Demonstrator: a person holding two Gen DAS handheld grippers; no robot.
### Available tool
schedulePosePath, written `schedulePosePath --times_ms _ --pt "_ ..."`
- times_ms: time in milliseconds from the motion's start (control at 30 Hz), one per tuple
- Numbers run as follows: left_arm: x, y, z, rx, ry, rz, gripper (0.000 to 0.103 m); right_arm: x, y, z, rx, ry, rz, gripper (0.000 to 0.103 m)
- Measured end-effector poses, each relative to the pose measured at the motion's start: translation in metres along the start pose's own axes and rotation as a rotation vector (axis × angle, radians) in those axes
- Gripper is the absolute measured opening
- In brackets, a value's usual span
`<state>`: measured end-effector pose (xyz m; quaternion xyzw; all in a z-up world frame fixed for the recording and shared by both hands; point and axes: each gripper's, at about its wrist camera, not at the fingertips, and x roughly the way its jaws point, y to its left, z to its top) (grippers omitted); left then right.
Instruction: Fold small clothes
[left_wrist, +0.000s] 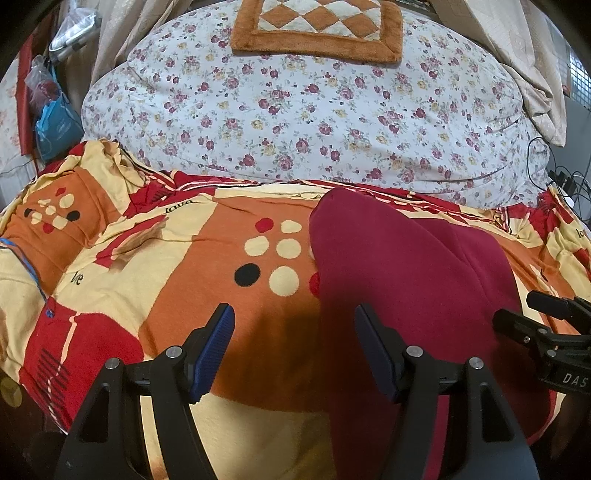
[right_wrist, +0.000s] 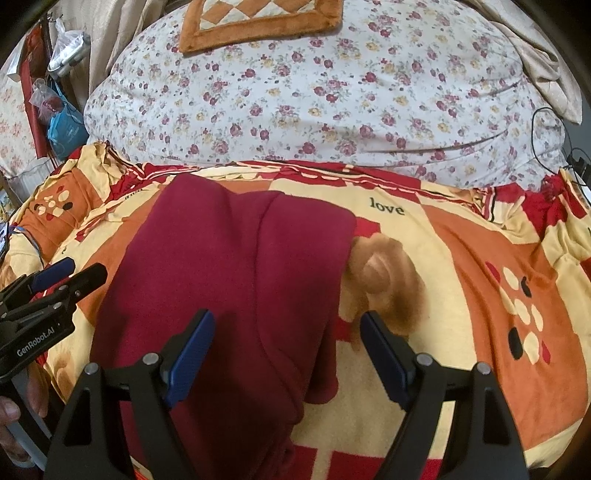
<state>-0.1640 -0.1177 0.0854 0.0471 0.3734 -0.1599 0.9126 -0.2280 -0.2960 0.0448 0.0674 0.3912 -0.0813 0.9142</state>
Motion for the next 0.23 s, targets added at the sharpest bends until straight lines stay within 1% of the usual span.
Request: schedulePosePath --times_ms 233 --pt "-0.001 0.012 0.003 -0.018 -0.018 -0.022 0.059 0.000 -0.001 0.001 0.000 0.001 0.001 0.084"
